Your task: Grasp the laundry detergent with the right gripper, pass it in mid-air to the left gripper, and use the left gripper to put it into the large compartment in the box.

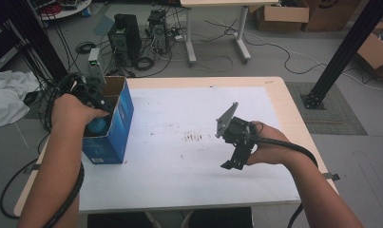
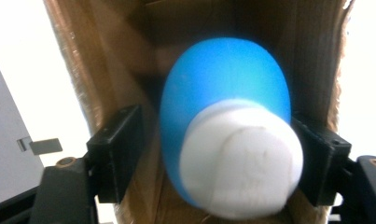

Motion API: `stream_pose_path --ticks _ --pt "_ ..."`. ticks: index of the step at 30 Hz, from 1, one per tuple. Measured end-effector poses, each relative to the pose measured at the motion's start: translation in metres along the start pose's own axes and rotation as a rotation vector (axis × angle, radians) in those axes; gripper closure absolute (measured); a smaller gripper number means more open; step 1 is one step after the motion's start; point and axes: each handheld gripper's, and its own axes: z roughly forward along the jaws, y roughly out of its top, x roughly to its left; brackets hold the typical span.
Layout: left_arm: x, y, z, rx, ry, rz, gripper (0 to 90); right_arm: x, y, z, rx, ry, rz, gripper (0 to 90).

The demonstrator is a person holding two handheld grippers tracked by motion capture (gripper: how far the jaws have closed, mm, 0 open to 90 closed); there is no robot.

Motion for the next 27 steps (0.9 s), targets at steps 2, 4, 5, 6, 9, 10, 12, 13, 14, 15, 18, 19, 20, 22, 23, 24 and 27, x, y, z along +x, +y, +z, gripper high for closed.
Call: stream_pose_path --ticks 2,4,5,6,9,10,12,13,14,15,18,19,20,22,23,24,27 --pt "0.001 -0.001 -0.003 -0.004 -0.005 0.001 24.5 0.000 0.001 0.000 -0.003 -0.002 0.002 0.0" --pt "0.001 -0.001 -0.006 -0.009 -0.004 0.004 22.7 0.000 0.001 0.000 0.000 0.000 -0.001 0.0" --pt "0.002 -0.002 -0.008 -0.011 -0.008 0.003 21.8 0.000 0.001 0.000 0.000 -0.002 -0.002 0.0" --pt "0.002 -0.002 -0.009 -0.016 -0.009 0.005 21.4 0.000 0.001 0.000 -0.001 -0.001 -0.002 0.0" --pt "0.003 -0.003 -0.016 -0.033 -0.005 0.005 20.5 0.000 0.002 -0.001 0.001 -0.003 -0.001 0.0" --pt "0.003 -0.003 -0.018 -0.037 -0.003 0.004 20.4 0.001 0.002 -0.001 -0.002 -0.002 -0.001 0.0" --pt "0.004 -0.004 -0.023 -0.040 -0.001 0.004 19.8 0.001 0.002 -0.002 -0.002 -0.004 0.000 0.0" --pt "0.005 -0.005 -0.024 -0.041 -0.005 0.001 19.8 0.001 0.002 -0.002 -0.003 -0.003 -0.001 0.0" --pt "0.005 -0.005 -0.026 -0.044 -0.003 0.005 19.5 0.001 0.002 -0.002 -0.003 -0.005 -0.001 0.0" --pt "0.005 -0.006 -0.028 -0.046 -0.005 0.007 18.9 0.001 0.002 -0.002 -0.003 -0.005 -0.001 0.0" --pt "0.005 -0.006 -0.033 -0.049 -0.001 0.014 17.3 0.001 0.002 -0.003 -0.006 -0.005 0.002 0.0" --pt "0.006 -0.007 -0.036 -0.049 -0.003 0.017 16.6 0.001 0.001 -0.003 -0.006 -0.005 0.004 0.0" --pt "0.006 -0.007 -0.038 -0.051 -0.003 0.018 16.2 0.001 0.001 -0.003 -0.005 -0.006 0.004 0.0" --pt "0.007 -0.008 -0.043 -0.059 -0.004 0.024 15.3 0.001 0.001 -0.003 -0.004 -0.007 0.004 0.0" --pt "0.007 -0.008 -0.046 -0.063 -0.006 0.028 15.0 0.001 0.001 -0.003 -0.005 -0.007 0.004 0.0" --pt "0.008 -0.008 -0.048 -0.066 -0.007 0.030 14.1 0.001 0.001 -0.003 -0.005 -0.006 0.003 0.0" --pt "0.006 -0.008 -0.054 -0.067 -0.005 0.038 10.5 0.001 0.000 -0.004 -0.006 -0.008 0.005 0.0"
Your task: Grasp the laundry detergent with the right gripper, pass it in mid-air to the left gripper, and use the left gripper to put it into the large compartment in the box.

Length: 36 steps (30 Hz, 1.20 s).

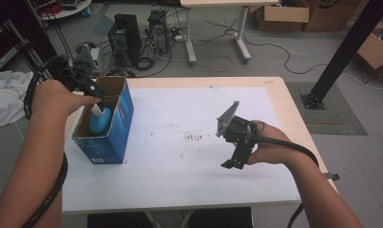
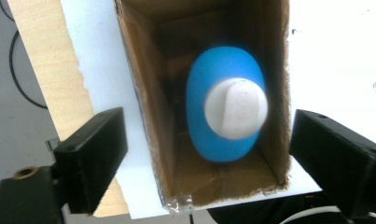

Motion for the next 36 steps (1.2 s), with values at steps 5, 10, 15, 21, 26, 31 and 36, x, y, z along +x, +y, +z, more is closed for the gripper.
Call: stream_pose_path --ticks 5,10,15,21,26,31,36 --pt "-0.004 0.001 -0.010 -0.009 0.015 0.021 8.0 0.000 0.000 -0.002 -0.004 0.003 0.002 0.0" --pt "-0.010 0.003 -0.017 -0.015 0.025 0.042 6.9 -0.001 0.000 -0.002 -0.004 0.000 0.005 0.0" --pt "-0.017 0.004 -0.023 -0.015 0.037 0.059 6.7 -0.001 -0.001 -0.002 -0.005 0.002 0.008 0.0" --pt "-0.024 0.006 -0.031 -0.019 0.036 0.088 3.3 -0.001 -0.001 -0.003 -0.002 0.003 0.008 0.0" --pt "-0.029 0.007 -0.035 -0.013 0.012 0.128 1.2 -0.002 -0.001 -0.005 -0.002 0.003 0.009 0.0" --pt "-0.039 0.007 -0.040 -0.027 0.009 0.190 0.2 -0.003 -0.001 -0.005 -0.001 0.008 0.016 0.0" --pt "-0.060 0.006 -0.044 -0.042 -0.005 0.342 0.1 -0.005 0.001 -0.006 0.012 0.009 0.016 0.0"
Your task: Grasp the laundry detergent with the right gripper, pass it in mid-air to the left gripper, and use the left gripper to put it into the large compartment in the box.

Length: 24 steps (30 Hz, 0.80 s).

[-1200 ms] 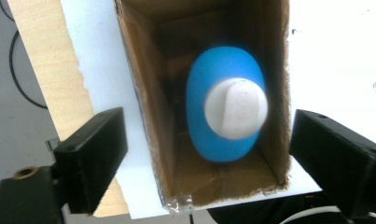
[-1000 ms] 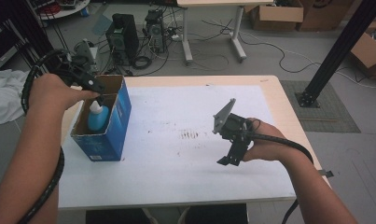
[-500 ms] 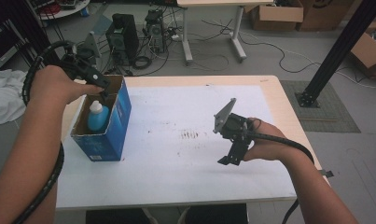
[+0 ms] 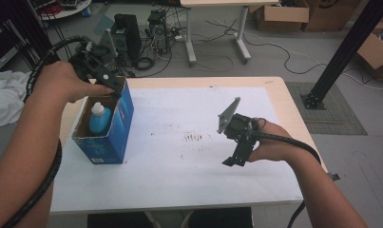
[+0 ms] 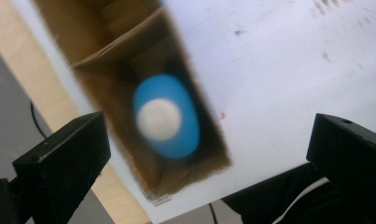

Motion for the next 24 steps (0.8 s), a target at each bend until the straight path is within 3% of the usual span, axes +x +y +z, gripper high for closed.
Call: stream_pose_path --ticks 4,6,8,10,12,17,24 --pt "-0.022 0.003 -0.001 0.011 -0.029 0.198 0.1 -0.001 0.003 -0.002 0.014 0.001 -0.001 0.0" --pt "-0.033 0.003 0.000 0.017 -0.055 0.316 0.1 -0.003 0.004 -0.004 0.030 -0.005 0.000 0.0" --pt "-0.040 0.002 0.001 0.015 -0.087 0.397 0.1 -0.004 0.006 -0.007 0.035 -0.003 0.004 0.0" --pt "-0.045 0.001 0.002 0.016 -0.116 0.452 0.1 -0.005 0.009 -0.009 0.047 -0.008 0.006 0.0" --pt "-0.049 0.000 0.003 0.007 -0.117 0.507 0.1 -0.006 0.011 -0.012 0.067 -0.011 0.005 0.0" --pt "-0.058 -0.006 0.005 0.017 -0.140 0.600 0.1 -0.006 0.018 -0.020 0.086 -0.019 0.001 0.0" --pt "-0.076 -0.011 0.013 0.055 -0.121 0.769 0.1 -0.010 0.023 -0.021 0.108 -0.010 -0.009 0.0"
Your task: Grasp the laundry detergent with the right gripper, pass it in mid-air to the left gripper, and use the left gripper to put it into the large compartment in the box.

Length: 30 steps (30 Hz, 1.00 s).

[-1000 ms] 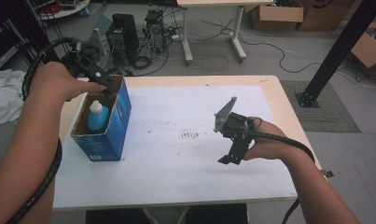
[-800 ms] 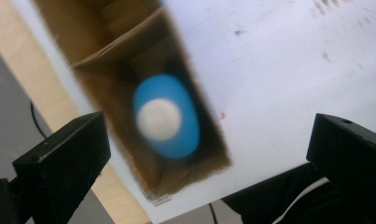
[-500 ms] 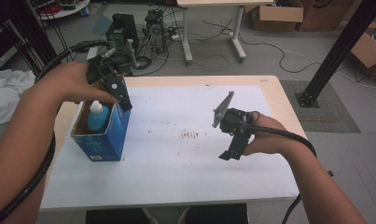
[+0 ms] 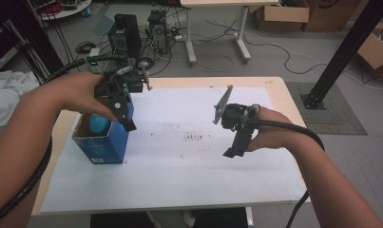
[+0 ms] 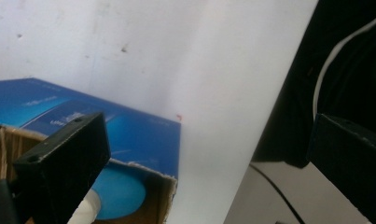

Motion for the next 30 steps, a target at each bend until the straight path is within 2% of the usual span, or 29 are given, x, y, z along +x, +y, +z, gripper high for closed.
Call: stream_pose_path --ticks 3,9,15,26,30 --pt "-0.002 0.006 0.005 0.019 -0.007 0.047 0.1 -0.005 0.001 0.001 0.010 0.003 -0.001 0.0" --pt "0.003 0.019 0.014 0.031 -0.012 0.082 0.1 -0.015 0.003 0.002 0.011 0.012 -0.006 0.0" --pt "0.006 0.025 0.018 0.026 -0.008 0.096 0.1 -0.020 0.001 0.004 0.014 0.013 0.003 0.0" --pt "0.003 0.030 0.016 0.011 -0.006 0.106 0.1 -0.018 0.000 0.002 0.010 0.013 0.005 0.0" --pt "-0.001 0.033 0.015 -0.002 -0.020 0.117 0.1 -0.017 -0.002 0.001 0.008 0.006 0.004 0.0"
